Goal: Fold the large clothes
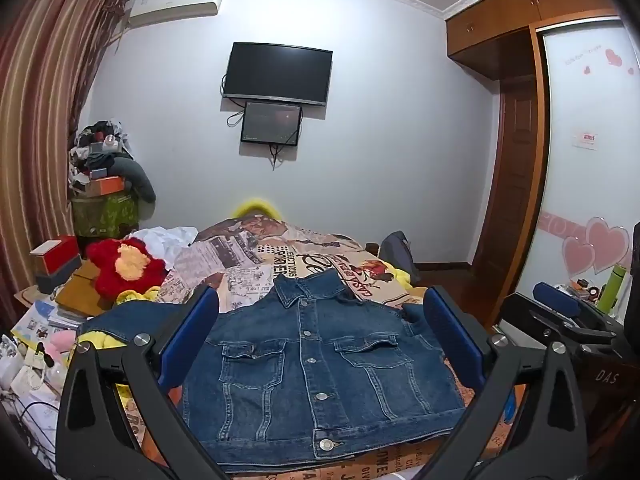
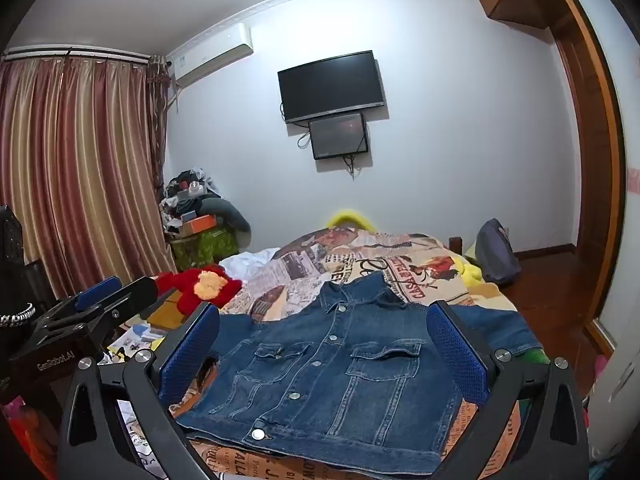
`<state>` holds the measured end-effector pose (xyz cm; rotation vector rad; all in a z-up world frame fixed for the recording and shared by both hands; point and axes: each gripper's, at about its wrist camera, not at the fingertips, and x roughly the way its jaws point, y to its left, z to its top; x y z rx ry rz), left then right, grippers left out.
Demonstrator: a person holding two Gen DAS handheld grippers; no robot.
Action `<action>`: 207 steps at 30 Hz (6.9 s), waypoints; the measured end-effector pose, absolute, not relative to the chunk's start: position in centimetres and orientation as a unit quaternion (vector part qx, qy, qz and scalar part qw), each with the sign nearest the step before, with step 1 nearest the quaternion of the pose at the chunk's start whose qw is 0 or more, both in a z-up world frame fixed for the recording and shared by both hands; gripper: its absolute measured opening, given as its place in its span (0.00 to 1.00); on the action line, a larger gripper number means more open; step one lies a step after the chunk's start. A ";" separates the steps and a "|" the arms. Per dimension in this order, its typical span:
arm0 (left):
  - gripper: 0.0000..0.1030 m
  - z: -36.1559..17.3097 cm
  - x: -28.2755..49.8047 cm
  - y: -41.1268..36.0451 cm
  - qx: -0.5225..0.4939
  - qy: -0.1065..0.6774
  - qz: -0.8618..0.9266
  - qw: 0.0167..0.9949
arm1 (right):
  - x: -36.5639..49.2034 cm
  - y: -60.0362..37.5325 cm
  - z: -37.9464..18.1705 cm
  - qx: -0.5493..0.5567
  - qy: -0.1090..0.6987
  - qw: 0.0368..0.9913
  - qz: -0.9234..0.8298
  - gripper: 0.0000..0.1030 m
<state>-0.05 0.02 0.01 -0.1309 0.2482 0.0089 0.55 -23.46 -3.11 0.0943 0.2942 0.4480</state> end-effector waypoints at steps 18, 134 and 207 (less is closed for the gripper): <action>1.00 0.2 -0.2 -0.1 -0.051 0.123 0.005 0.991 | 0.7 -23.5 -3.2 0.059 0.153 0.964 0.210 1.00; 0.98 -23.2 18.8 40.3 -0.397 0.394 0.213 0.801 | 36.8 -8.7 -21.2 -0.047 0.478 0.848 0.222 1.00; 0.66 -23.4 32.5 22.6 -0.294 0.495 0.005 0.818 | 34.4 -16.2 -19.6 -0.010 0.495 0.843 0.209 1.00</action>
